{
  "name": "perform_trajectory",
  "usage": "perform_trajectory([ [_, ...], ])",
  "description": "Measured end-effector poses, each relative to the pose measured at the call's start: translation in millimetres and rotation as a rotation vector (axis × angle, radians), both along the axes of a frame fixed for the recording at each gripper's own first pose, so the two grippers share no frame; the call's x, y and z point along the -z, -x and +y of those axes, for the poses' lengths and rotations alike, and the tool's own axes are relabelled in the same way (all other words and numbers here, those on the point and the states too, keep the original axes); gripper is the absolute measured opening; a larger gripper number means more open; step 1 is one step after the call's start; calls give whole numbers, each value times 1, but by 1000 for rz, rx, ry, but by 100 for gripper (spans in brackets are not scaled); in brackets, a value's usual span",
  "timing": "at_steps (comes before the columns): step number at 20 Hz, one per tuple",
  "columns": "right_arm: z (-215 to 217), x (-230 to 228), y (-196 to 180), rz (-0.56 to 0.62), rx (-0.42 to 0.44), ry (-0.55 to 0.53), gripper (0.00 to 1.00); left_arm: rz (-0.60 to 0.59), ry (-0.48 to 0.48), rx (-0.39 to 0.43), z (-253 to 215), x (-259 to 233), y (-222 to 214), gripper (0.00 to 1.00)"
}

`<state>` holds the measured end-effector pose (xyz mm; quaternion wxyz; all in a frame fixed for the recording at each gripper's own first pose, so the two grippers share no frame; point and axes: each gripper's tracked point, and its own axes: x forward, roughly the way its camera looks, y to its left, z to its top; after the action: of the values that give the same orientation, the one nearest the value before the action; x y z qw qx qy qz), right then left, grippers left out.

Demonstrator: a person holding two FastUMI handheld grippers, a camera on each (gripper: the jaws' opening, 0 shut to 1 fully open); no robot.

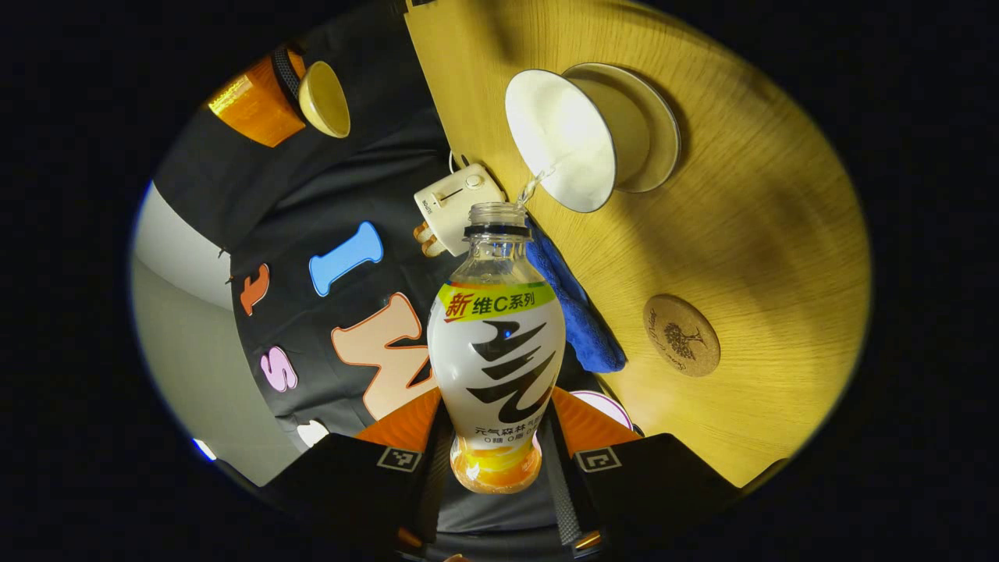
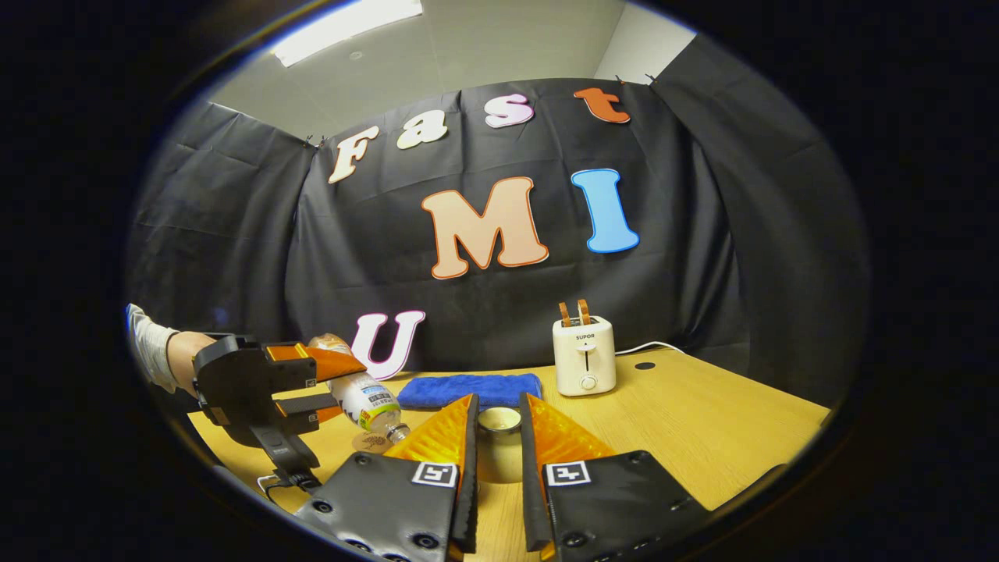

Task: Open the teacup lid with one hand, grasp the water bottle and pour water into the teacup with the other hand; after pouring, place the water bottle on the coaster and then close the teacup lid.

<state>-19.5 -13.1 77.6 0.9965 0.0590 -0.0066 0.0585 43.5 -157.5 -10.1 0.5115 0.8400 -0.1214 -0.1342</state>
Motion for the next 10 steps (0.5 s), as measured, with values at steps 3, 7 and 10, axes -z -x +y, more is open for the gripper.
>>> perform_trajectory([
  [3,0,0,0,1,1,0,27,5,-1,-4,0,0,-1,57],
  [7,0,-1,0,-3,0,-1,27,10,0,-5,0,0,-1,58],
  [10,1,1,-1,1,-1,4,25,15,-2,-3,0,1,0,57],
])
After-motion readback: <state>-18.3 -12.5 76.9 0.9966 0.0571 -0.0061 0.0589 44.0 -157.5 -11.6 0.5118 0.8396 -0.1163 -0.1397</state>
